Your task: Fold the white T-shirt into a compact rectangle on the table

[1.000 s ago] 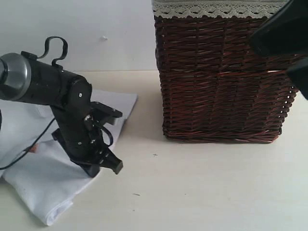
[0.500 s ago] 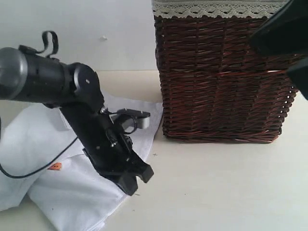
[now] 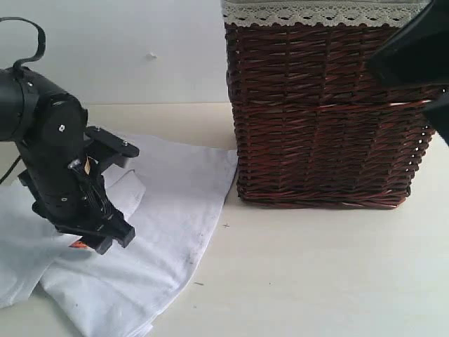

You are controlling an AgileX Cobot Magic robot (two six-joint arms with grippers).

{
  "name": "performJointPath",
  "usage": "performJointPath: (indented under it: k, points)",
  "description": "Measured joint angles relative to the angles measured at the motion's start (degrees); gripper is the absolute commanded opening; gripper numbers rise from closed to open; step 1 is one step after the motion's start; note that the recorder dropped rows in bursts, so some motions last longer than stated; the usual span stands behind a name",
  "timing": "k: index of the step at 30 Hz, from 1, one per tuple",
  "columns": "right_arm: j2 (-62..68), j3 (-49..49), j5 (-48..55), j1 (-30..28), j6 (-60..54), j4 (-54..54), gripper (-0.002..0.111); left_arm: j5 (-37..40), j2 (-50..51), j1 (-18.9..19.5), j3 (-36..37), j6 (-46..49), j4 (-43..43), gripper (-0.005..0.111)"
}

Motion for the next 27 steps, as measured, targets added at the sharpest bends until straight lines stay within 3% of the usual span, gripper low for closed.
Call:
performJointPath:
  k: [4,8,15,18,22,27]
  points:
    - [0.00,0.00,0.09,0.00,0.00,0.00,0.000,-6.70,0.89,0.00,1.32,-3.87,6.12,0.062]
    - [0.00,0.00,0.22,0.00,0.00,0.00,0.000,-6.58,3.76,0.00,2.14,-13.10,18.37,0.062]
    - [0.00,0.00,0.22,0.00,0.00,0.00,0.000,-7.08,5.85,0.09,2.25,-16.19,21.50,0.061]
    - [0.00,0.00,0.22,0.00,0.00,0.00,0.000,-7.49,5.85,0.09,2.25,-18.10,23.76,0.042]
    - [0.00,0.39,0.22,0.00,0.00,0.00,0.000,-5.67,5.85,0.09,2.25,-22.69,29.52,0.000]
    - [0.00,2.25,0.22,0.00,0.00,0.00,0.000,-5.40,5.85,0.09,2.25,-23.74,31.15,0.000]
